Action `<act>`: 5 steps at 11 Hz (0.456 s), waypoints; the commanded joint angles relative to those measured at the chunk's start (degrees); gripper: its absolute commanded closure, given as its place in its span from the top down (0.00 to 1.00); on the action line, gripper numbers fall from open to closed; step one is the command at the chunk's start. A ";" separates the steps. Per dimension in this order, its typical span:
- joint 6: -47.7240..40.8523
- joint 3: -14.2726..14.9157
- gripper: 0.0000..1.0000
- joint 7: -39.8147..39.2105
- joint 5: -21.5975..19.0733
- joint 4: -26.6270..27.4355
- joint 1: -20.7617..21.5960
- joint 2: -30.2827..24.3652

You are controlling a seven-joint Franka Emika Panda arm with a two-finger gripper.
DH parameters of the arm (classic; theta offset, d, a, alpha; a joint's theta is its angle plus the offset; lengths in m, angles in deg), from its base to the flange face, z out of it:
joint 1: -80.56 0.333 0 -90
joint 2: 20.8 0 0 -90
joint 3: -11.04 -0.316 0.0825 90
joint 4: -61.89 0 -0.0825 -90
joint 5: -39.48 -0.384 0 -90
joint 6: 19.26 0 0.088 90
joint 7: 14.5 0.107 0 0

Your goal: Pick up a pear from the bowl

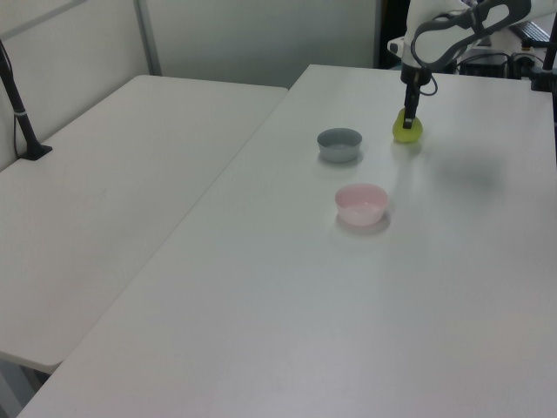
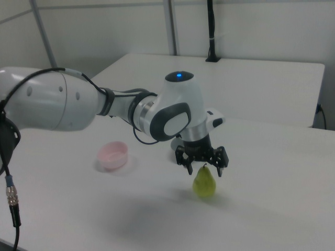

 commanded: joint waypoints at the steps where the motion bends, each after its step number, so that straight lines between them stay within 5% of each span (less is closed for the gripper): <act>1: -8.22 0.25 1.00 2.80 -0.17 0.06 1.34 -7.37; 5: -28.87 -0.28 1.00 10.93 -0.34 -4.86 5.02 -17.56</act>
